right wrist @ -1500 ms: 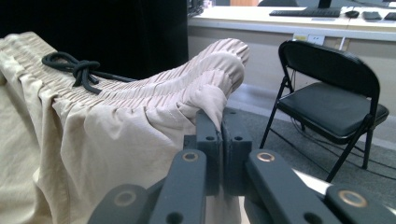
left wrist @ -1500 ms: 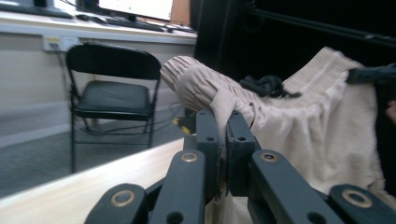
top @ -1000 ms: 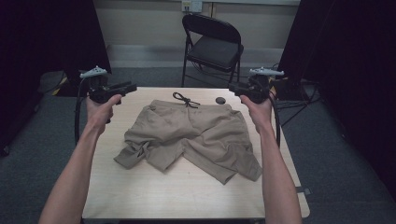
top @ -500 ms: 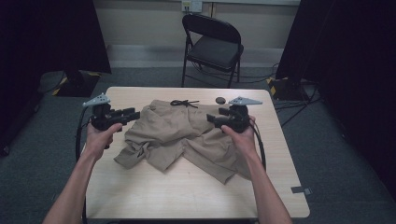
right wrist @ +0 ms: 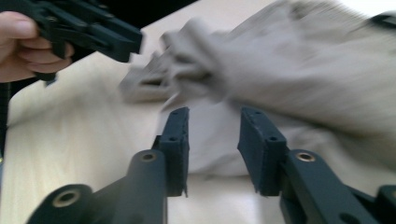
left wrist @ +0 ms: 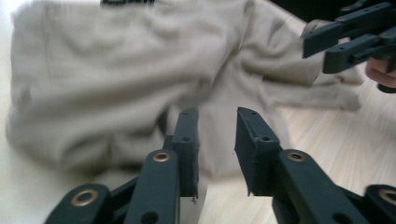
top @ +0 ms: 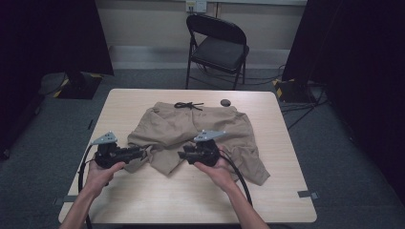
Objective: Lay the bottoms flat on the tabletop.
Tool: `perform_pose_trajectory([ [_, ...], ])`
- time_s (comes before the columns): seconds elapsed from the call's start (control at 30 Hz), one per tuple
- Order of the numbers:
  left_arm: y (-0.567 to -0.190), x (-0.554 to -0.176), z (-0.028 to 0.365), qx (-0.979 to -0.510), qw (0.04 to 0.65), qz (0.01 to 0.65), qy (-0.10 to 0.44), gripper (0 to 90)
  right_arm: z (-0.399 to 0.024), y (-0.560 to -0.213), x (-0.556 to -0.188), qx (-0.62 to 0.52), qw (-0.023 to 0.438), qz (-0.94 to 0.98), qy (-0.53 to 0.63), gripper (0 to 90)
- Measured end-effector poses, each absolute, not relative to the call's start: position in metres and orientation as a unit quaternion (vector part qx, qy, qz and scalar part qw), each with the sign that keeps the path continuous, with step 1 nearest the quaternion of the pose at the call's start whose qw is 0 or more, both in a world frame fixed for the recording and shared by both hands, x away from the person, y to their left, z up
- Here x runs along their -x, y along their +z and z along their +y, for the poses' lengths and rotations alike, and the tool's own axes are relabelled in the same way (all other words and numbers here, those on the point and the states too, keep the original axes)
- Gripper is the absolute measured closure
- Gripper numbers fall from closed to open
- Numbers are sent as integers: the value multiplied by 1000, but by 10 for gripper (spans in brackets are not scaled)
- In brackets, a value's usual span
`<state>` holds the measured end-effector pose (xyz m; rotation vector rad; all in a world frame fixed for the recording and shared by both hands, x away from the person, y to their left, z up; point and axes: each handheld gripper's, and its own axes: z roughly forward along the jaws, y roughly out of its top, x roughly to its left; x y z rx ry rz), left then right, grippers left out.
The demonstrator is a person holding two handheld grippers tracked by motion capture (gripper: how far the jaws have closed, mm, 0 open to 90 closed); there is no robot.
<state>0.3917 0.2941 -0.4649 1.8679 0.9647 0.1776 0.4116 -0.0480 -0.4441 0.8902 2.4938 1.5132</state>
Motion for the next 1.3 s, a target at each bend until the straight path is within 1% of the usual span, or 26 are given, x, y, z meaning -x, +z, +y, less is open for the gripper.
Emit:
perform_pose_trajectory([
  [0.07,-473,-392,295,-781,469,404,83,586,-36,-456,-408,-284,33,825,487,649],
  [0.1,-475,-392,296,-781,467,408,82,556,-30,-462,-406,-281,27,830,481,614],
  [0.13,-476,-393,298,-780,467,409,80,519,-25,-467,-405,-279,24,833,477,557],
  [0.2,-480,-394,298,-786,453,412,86,408,-17,-477,-403,-278,12,835,475,464],
  [0.23,-483,-395,297,-790,449,411,80,385,-13,-481,-403,-277,11,835,475,441],
  [0.33,-490,-396,293,-796,436,411,85,375,-3,-490,-402,-276,17,841,466,390],
  [0.37,-492,-397,292,-799,427,414,88,393,0,-492,-402,-274,18,844,461,382],
  [0.4,-494,-397,293,-798,423,420,92,451,3,-495,-403,-273,19,846,457,374],
  [0.5,-500,-399,299,-783,436,436,84,675,7,-500,-403,-271,30,851,449,375],
  [0.53,-500,-399,301,-779,442,438,82,726,8,-500,-403,-271,31,851,449,378],
  [0.57,-498,-399,303,-775,450,437,81,776,8,-500,-404,-269,36,852,448,391],
  [0.6,-496,-399,305,-770,458,437,79,807,9,-500,-403,-268,43,854,443,405],
  [0.67,-489,-397,309,-758,481,434,74,832,10,-500,-403,-264,59,858,437,430],
  [0.77,-476,-393,314,-744,510,425,78,840,9,-499,-405,-269,72,858,432,557],
  [0.8,-472,-392,316,-740,517,423,81,843,8,-499,-406,-272,72,856,433,626],
  [0.9,-465,-391,323,-724,536,426,85,849,3,-497,-408,-273,53,853,441,811],
  [0.93,-464,-390,325,-724,533,429,89,851,1,-495,-409,-272,46,850,448,839],
  [1.0,-465,-391,329,-722,530,435,94,857,-4,-489,-410,-274,29,838,471,873],
  [1.07,-467,-391,333,-720,527,441,97,860,-12,-481,-414,-282,21,822,495,881],
  [1.2,-470,-392,337,-724,517,446,99,865,-30,-464,-426,-308,33,796,520,885],
  [1.3,-472,-393,335,-730,511,443,99,868,-44,-458,-439,-331,43,783,525,886],
])
